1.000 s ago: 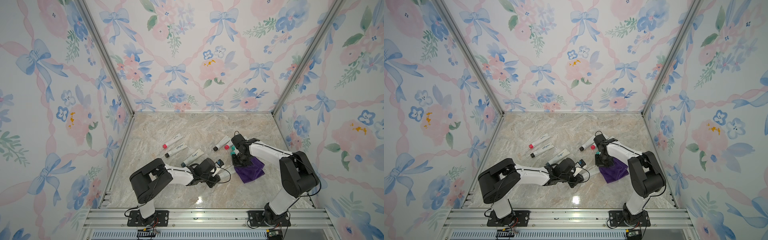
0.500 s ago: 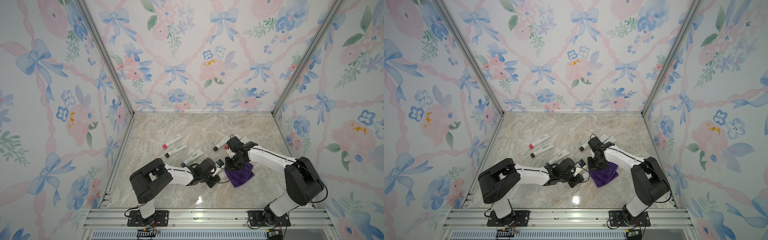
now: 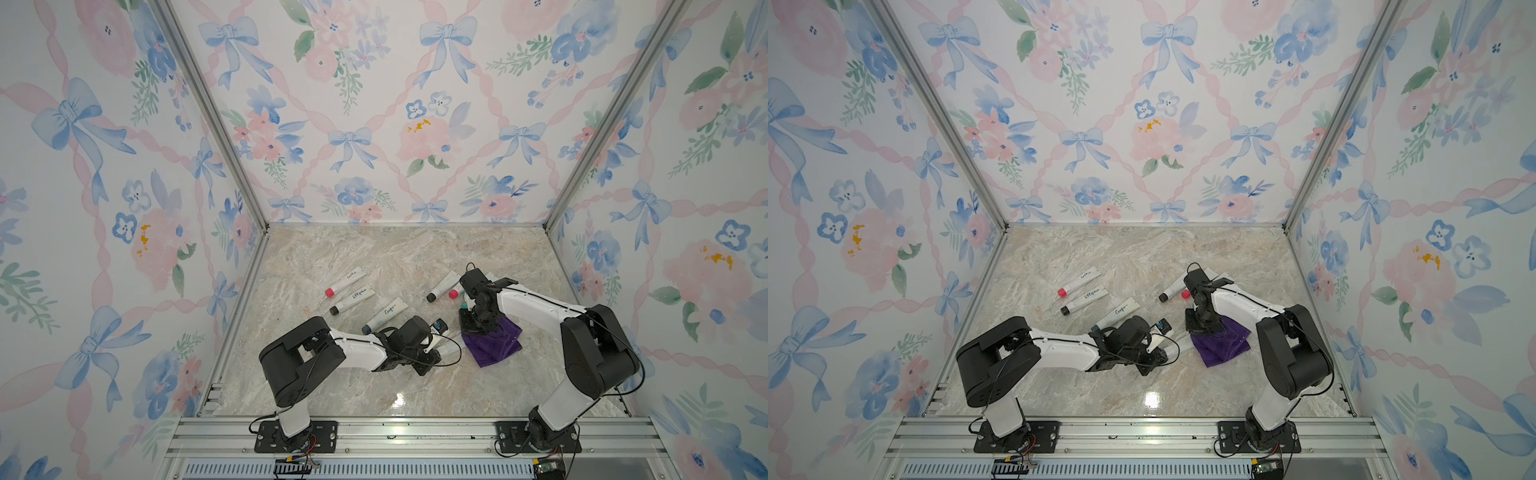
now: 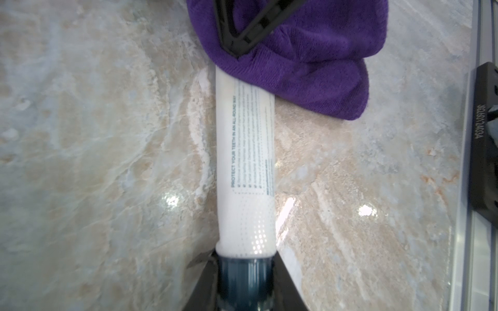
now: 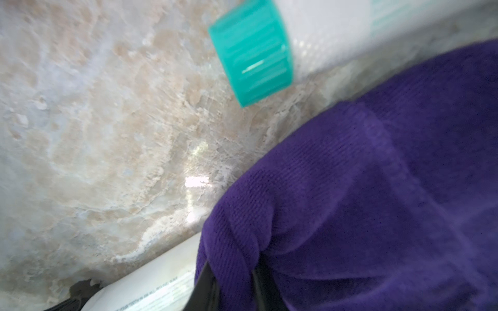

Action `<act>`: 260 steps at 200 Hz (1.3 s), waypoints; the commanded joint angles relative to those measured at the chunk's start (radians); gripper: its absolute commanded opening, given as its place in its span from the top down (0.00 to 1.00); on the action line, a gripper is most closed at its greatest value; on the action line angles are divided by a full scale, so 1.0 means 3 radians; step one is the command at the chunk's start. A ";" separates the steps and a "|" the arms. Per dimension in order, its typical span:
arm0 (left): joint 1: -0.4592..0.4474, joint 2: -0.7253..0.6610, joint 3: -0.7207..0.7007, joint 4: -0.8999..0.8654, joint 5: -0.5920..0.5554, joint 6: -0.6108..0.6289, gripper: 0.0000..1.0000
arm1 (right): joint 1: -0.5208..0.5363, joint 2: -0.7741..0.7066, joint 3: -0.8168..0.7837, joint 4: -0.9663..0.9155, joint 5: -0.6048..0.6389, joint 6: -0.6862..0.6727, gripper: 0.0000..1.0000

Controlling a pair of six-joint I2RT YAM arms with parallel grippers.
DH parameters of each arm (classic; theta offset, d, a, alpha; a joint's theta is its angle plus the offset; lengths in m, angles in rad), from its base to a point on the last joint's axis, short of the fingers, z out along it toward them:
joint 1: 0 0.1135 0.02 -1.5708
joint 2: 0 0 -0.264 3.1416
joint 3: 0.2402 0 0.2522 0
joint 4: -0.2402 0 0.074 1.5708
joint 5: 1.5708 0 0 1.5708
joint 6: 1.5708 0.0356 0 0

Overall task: Wipe the surface of the toothpaste tube
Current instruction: Wipe the dirt from the toothpaste tube.

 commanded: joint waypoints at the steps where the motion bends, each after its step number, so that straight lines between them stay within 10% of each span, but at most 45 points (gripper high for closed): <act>1: 0.0021 0.0054 -0.0070 -0.0158 -0.0111 0.0046 0.76 | 0.0159 -0.0065 -0.0079 -0.0046 -0.0246 0.0103 0.80; 59: 0.0018 0.0048 -0.0070 -0.0159 -0.0109 0.0046 0.76 | 0.0343 -0.0276 -0.0277 0.0247 -0.0791 0.0304 0.80; 168: 0.0020 0.0037 -0.0080 -0.0158 -0.0121 0.0041 0.76 | -0.0130 0.0036 -0.0007 -0.0307 0.0624 -0.0109 0.80; 260: 0.0017 0.0045 -0.0079 -0.0159 -0.0116 0.0038 0.76 | 0.0307 -0.0249 -0.0068 -0.0039 -0.0313 0.0146 0.80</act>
